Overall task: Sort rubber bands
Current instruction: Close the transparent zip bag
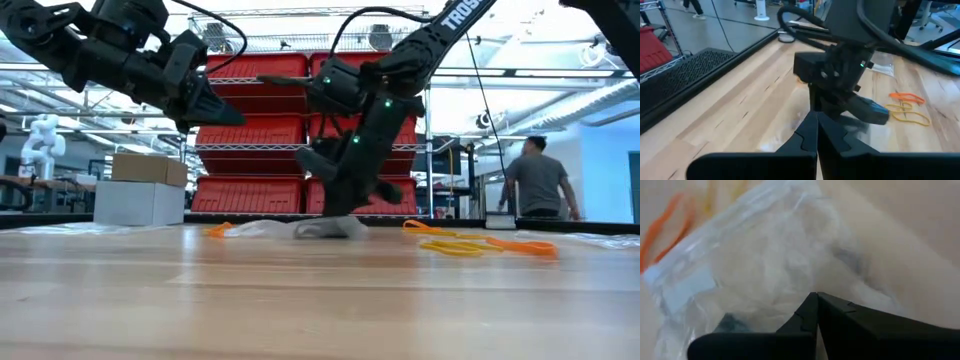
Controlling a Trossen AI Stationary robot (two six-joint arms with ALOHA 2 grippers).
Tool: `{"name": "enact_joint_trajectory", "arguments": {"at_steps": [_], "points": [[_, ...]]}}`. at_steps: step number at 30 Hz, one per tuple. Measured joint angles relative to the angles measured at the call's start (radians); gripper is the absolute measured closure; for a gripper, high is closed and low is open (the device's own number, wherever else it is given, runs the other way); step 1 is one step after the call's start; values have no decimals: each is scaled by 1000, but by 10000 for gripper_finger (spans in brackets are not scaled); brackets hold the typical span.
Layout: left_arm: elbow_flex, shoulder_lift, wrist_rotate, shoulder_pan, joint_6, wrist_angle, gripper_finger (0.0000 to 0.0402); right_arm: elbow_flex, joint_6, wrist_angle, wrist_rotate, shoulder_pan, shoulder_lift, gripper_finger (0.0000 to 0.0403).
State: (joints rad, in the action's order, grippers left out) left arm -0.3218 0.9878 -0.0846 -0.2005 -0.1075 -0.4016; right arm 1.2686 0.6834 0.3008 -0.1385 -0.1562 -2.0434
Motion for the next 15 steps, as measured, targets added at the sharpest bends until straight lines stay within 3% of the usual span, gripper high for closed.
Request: {"name": "enact_joint_trajectory", "arguments": {"at_steps": [6,15], "points": [[0,0,-3,0,-28,0,400,-19,295,37,-180,80,13,403],[0,0,-4,0,-53,-13,400,-24,480,97,-290,183,48,403]]}}
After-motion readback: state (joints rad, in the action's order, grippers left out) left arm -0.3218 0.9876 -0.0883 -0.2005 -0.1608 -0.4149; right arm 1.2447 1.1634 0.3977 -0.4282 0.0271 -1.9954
